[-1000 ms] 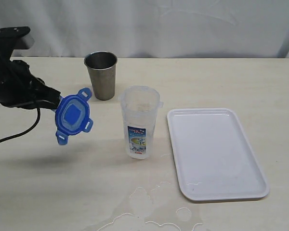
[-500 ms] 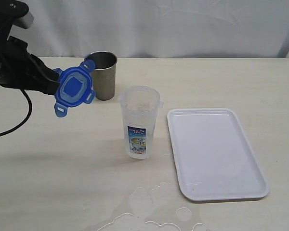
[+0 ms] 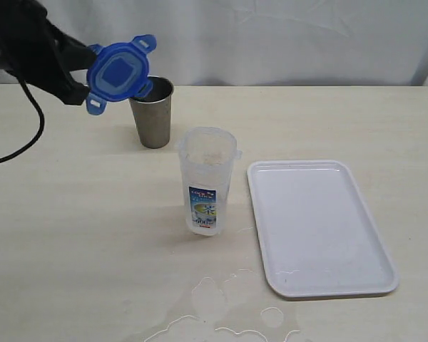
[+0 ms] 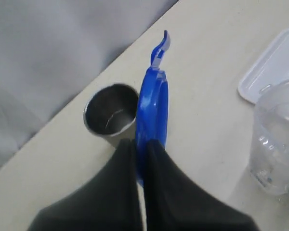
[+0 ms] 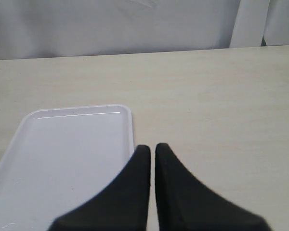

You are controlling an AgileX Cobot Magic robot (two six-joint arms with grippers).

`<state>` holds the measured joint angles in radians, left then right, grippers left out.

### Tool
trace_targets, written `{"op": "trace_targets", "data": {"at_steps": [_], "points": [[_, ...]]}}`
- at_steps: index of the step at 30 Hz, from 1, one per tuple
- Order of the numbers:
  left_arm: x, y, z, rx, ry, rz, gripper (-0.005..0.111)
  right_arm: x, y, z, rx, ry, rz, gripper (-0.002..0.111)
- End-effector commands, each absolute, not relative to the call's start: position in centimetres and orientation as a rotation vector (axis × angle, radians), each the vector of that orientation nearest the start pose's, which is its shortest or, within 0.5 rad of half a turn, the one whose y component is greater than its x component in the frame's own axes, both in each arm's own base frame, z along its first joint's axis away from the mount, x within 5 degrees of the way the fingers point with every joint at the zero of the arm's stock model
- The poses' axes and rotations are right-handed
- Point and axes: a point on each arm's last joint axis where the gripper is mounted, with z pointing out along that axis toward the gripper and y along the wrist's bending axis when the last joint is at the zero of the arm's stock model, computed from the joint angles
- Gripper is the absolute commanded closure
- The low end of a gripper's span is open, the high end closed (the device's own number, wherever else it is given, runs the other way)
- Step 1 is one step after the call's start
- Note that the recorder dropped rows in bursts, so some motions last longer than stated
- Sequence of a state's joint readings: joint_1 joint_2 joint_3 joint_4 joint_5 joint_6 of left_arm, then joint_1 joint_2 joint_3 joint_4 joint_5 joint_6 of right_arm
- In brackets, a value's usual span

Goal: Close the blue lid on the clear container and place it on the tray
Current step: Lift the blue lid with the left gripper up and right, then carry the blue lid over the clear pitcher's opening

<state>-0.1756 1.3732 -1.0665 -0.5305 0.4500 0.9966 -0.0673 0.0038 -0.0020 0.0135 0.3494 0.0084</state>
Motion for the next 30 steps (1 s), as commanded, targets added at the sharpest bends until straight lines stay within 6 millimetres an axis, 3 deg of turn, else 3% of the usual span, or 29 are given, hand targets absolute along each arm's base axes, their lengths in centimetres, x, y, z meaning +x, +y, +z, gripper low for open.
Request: {"op": "trace_targets", "data": {"at_steps": [1,7,15,22,26,30], "points": [[29.3,-9.8,33.7,0.947,1.845,-0.013,0.107,5.3,-0.3,18.2,0.071,1.828,-0.032,0.104],[28.5,-13.2,34.5,1.101,1.639,0.072,0.107,5.3,-0.3,18.2,0.071,1.828,-0.032,0.104],[27.4,-16.3,33.8,1.359,1.471,0.176,0.107,5.3,-0.3,18.2,0.071,1.828,-0.032,0.104],[28.6,-16.8,33.8,1.315,1.365,0.302,0.107,5.3,-0.3,18.2,0.071,1.828,-0.032,0.104],[29.1,-16.9,33.5,1.384,1.294,0.393,0.107,5.3,-0.3,18.2,0.071,1.828,-0.032,0.104],[29.8,-17.3,31.8,1.502,1.274,0.443,0.107,5.3,-0.3,18.2,0.071,1.828,-0.032,0.104]]}}
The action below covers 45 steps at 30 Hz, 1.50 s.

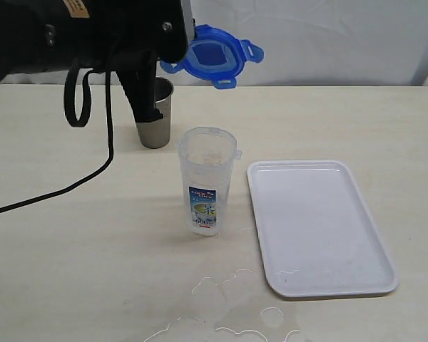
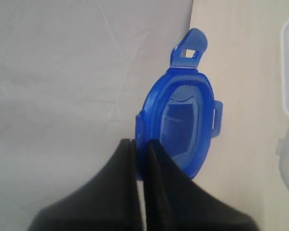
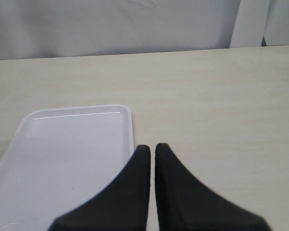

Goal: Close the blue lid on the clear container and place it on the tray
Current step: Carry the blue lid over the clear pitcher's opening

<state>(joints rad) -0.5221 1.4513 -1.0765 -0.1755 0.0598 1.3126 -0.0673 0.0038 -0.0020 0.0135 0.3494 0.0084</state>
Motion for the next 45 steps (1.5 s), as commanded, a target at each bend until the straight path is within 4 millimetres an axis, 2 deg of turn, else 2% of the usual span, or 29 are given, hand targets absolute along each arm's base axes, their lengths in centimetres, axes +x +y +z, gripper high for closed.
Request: {"op": "trace_targets", "data": {"at_steps": [1,6,11,16,24,35,45], "points": [[30.0,-17.4,31.5,1.516,1.263,0.457,0.107,5.3,-0.3,18.2,0.071,1.828,-0.032,0.104],[30.8,-17.8,31.5,1.47,1.191,0.509,0.107,5.3,-0.3,18.2,0.071,1.828,-0.032,0.104],[31.2,-18.0,30.6,1.576,1.109,0.594,0.107,5.3,-0.3,18.2,0.071,1.828,-0.032,0.104],[31.6,-18.2,29.5,1.605,1.137,0.576,0.107,5.3,-0.3,18.2,0.071,1.828,-0.032,0.104],[30.9,-18.0,27.9,1.732,1.266,0.481,0.107,5.3,-0.3,18.2,0.071,1.828,-0.032,0.104],[30.7,-17.9,27.8,1.717,1.33,0.435,0.107,5.3,-0.3,18.2,0.071,1.828,-0.032,0.104],[29.7,-17.3,30.4,1.653,1.283,0.46,0.107,5.3,-0.3,18.2,0.071,1.828,-0.032,0.104]]}}
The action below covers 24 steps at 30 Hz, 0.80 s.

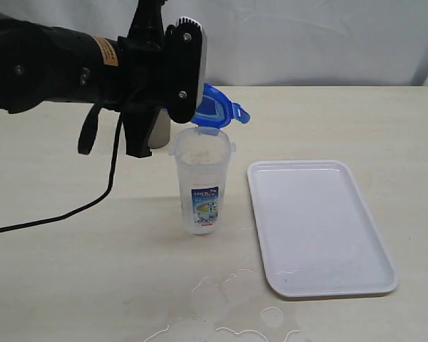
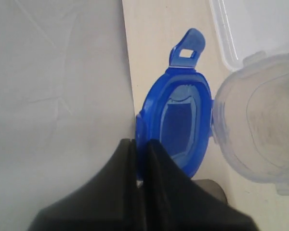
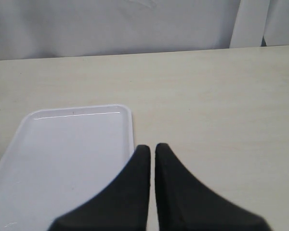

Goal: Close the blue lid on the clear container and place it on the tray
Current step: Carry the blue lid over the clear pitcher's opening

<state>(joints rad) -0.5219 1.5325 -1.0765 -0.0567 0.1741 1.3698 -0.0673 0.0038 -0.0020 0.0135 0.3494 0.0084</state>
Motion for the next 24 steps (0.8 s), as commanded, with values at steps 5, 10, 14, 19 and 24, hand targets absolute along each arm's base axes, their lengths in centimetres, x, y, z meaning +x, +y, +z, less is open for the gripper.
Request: {"op": "trace_targets", "data": {"at_steps": [5,10,14,19,24], "points": [[29.49,-17.19,30.52,1.659,1.289,0.455,0.107,5.34,-0.31,18.2,0.071,1.828,-0.032,0.104],[29.46,-17.17,30.45,1.631,1.332,0.422,0.107,5.34,-0.31,18.2,0.071,1.828,-0.032,0.104],[29.39,-17.15,30.33,1.635,1.349,0.41,0.107,5.34,-0.31,18.2,0.071,1.828,-0.032,0.104],[29.39,-17.09,30.27,1.626,1.37,0.403,0.107,5.34,-0.31,18.2,0.071,1.828,-0.032,0.104],[29.63,-17.21,30.77,1.581,1.329,0.426,0.107,5.34,-0.31,18.2,0.071,1.828,-0.032,0.104]]}}
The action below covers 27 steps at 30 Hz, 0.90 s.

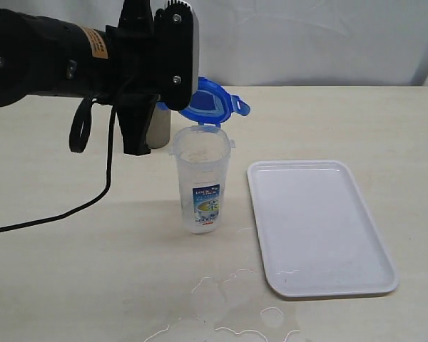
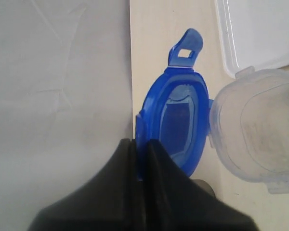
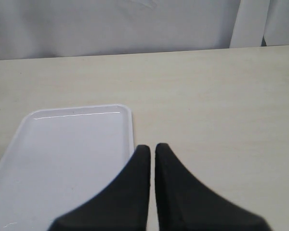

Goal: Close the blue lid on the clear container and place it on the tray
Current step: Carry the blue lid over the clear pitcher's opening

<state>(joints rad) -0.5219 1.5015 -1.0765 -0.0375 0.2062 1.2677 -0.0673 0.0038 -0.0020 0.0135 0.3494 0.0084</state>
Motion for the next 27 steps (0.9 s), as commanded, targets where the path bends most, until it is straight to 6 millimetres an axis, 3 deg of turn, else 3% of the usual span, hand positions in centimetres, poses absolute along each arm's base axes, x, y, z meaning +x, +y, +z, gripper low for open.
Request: {"op": "trace_targets", "data": {"at_steps": [1,18,27], "points": [[29.72,-17.25,30.96,1.563,1.315,0.433,0.107,5.34,-0.31,18.2,0.071,1.828,-0.032,0.104],[29.36,-17.02,30.17,1.656,1.358,0.423,0.107,5.34,-0.31,18.2,0.071,1.828,-0.032,0.104],[29.81,-17.27,31.15,1.521,1.325,0.42,0.107,5.34,-0.31,18.2,0.071,1.828,-0.032,0.104]]}}
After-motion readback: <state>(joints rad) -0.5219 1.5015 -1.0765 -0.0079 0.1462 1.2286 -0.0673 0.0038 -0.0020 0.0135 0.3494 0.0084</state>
